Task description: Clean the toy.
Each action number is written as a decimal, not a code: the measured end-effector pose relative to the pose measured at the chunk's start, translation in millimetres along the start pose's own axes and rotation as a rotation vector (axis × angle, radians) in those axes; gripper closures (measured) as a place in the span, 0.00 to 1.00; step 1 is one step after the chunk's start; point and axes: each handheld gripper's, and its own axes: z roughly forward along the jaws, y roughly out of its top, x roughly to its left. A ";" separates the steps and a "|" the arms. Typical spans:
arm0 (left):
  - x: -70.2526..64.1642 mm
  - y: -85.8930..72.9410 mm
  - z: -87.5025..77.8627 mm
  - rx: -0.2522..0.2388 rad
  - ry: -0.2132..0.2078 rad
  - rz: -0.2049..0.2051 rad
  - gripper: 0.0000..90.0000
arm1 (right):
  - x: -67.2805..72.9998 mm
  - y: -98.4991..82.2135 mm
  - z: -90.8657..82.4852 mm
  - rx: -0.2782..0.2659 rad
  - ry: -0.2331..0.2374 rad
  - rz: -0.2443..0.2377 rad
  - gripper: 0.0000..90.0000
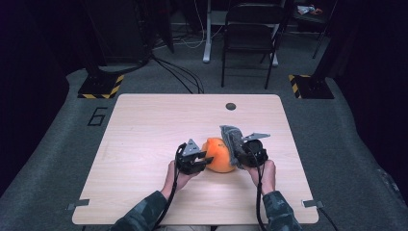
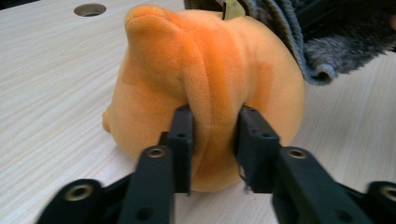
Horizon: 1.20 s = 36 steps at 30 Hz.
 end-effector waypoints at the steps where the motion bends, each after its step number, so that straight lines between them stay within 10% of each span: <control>1: -1.9 0.3 -0.3 0.000 0.007 -0.005 0.82 | 0.1 0.7 1.5 -0.004 -0.003 0.001 0.82; 11: -9.0 1.0 -1.9 -0.011 0.024 -0.023 0.86 | -0.7 18.0 -15.0 -0.073 0.009 0.030 0.82; 16: -15.1 1.2 -1.4 -0.014 0.017 -0.001 0.85 | 32.2 32.3 -30.3 -0.100 0.103 -0.020 0.81; 21: -14.9 -0.2 0.5 0.004 0.015 0.009 0.85 | 53.8 27.3 -11.6 -0.061 0.066 -0.077 0.80; 36: -9.5 -1.6 3.8 0.005 0.004 -0.027 0.86 | 20.6 14.3 -7.6 -0.012 -0.008 -0.059 0.80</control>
